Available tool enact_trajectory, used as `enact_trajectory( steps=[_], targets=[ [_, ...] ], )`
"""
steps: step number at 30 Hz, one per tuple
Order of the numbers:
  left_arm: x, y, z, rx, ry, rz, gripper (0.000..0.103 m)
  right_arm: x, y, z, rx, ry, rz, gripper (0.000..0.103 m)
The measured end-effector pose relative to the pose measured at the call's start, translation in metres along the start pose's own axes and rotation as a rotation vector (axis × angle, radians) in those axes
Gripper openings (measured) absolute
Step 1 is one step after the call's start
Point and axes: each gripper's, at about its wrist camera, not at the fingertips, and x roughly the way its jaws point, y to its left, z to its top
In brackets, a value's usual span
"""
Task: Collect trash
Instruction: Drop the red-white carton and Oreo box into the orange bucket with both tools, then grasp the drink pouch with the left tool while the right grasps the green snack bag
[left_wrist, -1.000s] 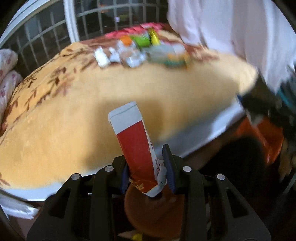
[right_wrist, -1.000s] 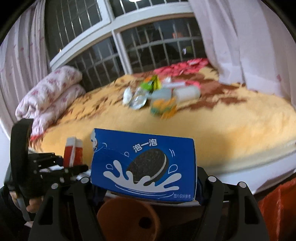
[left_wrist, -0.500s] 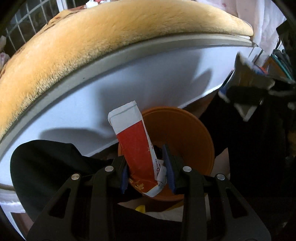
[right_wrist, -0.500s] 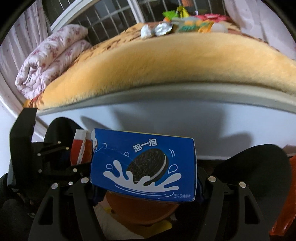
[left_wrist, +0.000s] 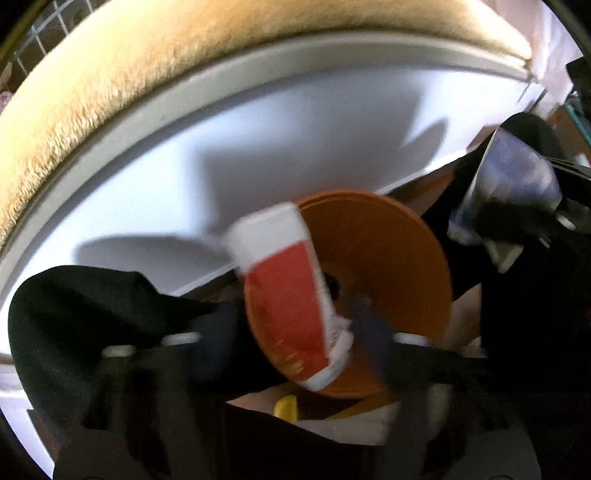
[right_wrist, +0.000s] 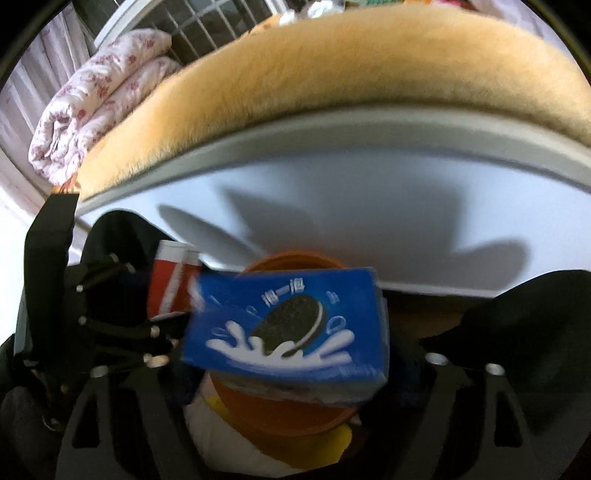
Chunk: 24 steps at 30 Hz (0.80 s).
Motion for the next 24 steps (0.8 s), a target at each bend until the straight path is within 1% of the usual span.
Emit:
enact_trajectory(
  steps=[2, 5, 7, 10, 13, 14, 17, 19, 21, 24],
  targets=[
    [0.003, 0.005, 0.0, -0.019, 0.011, -0.002, 0.091, 0.001, -0.003, -0.001, 0.004, 0.003, -0.008, 0.089],
    [-0.001, 0.011, -0.003, -0.027, 0.005, 0.0, 0.091, -0.011, -0.008, -0.002, 0.023, -0.026, 0.002, 0.089],
    [-0.008, 0.012, -0.002, -0.026, -0.02, 0.003, 0.091, -0.023, -0.011, 0.0, 0.022, -0.053, 0.004, 0.089],
    [-0.026, 0.012, 0.002, -0.022, -0.074, 0.018, 0.091, -0.046, -0.013, 0.008, 0.023, -0.116, -0.007, 0.089],
    [-0.051, 0.011, 0.009, -0.019, -0.146, 0.024, 0.091, -0.07, -0.016, 0.024, 0.019, -0.198, -0.027, 0.089],
    [-0.057, 0.011, 0.011, -0.018, -0.166, 0.025, 0.091, -0.08, -0.017, 0.033, 0.009, -0.235, -0.051, 0.089],
    [-0.082, 0.012, 0.021, -0.012, -0.242, 0.032, 0.091, -0.1, -0.023, 0.057, -0.008, -0.304, -0.086, 0.089],
    [-0.092, 0.011, 0.029, -0.017, -0.278, 0.031, 0.091, -0.109, -0.024, 0.078, -0.031, -0.341, -0.107, 0.089],
    [-0.097, 0.01, 0.039, -0.035, -0.3, 0.021, 0.091, -0.115, -0.027, 0.097, -0.059, -0.361, -0.123, 0.089],
    [-0.106, 0.013, 0.061, -0.072, -0.335, -0.015, 0.091, -0.118, -0.029, 0.126, -0.09, -0.368, -0.143, 0.089]
  ],
)
